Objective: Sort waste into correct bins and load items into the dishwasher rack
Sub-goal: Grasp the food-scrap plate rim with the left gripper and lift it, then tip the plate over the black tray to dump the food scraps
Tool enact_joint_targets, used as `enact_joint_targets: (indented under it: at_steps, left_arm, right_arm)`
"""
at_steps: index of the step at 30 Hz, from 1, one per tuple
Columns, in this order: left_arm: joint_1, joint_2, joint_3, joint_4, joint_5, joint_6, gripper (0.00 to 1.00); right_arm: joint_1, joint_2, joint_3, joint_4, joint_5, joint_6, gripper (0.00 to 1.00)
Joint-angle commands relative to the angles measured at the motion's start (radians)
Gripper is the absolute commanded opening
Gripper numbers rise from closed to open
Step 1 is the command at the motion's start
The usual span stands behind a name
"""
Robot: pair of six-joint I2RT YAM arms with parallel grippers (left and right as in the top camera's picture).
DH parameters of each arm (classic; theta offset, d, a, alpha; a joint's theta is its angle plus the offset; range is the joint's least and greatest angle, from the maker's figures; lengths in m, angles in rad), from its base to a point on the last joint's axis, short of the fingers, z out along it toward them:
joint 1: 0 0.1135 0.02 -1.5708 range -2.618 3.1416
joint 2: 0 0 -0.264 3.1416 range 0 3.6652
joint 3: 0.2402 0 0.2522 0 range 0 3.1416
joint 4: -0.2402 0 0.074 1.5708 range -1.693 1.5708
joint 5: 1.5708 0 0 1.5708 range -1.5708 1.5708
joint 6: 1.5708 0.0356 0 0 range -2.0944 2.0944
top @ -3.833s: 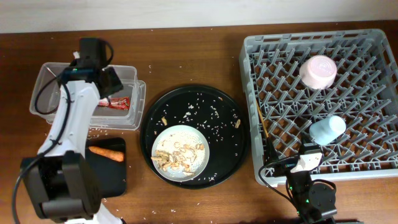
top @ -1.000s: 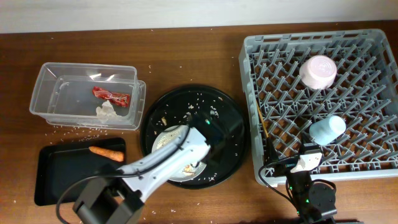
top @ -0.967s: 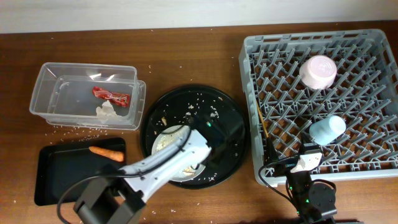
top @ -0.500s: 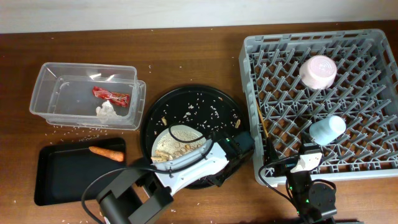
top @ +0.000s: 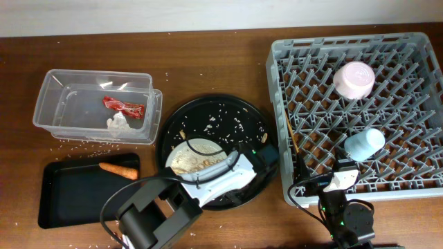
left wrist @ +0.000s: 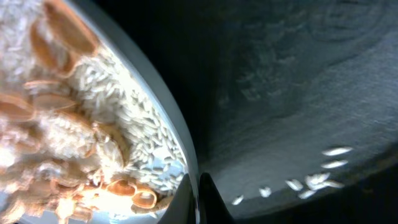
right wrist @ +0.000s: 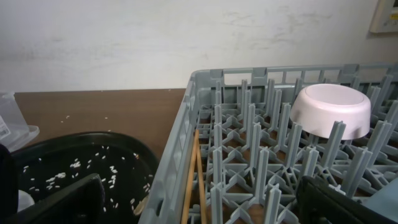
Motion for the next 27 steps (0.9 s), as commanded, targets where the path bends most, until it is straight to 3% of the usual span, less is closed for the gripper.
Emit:
enact_joint_targets:
  at_steps: [1, 12, 18, 27]
  left_arm:
    - [0.055, -0.002, 0.091, -0.117, -0.097, -0.087, 0.00]
    - [0.267, -0.168, 0.341, -0.295, -0.158, -0.117, 0.00]
    - [0.510, -0.318, 0.341, -0.295, 0.053, -0.084, 0.00]
    - [0.821, -0.352, 0.313, -0.301, 0.358, 0.078, 0.00]
  right_arm:
    - [-0.007, -0.008, -0.009, -0.002, -0.005, -0.008, 0.98]
    - [-0.007, -0.008, -0.009, -0.002, -0.005, -0.008, 0.98]
    - [-0.007, -0.008, -0.009, -0.002, -0.005, -0.008, 0.98]
    - [-0.007, -0.008, -0.009, -0.002, -0.005, -0.008, 0.98]
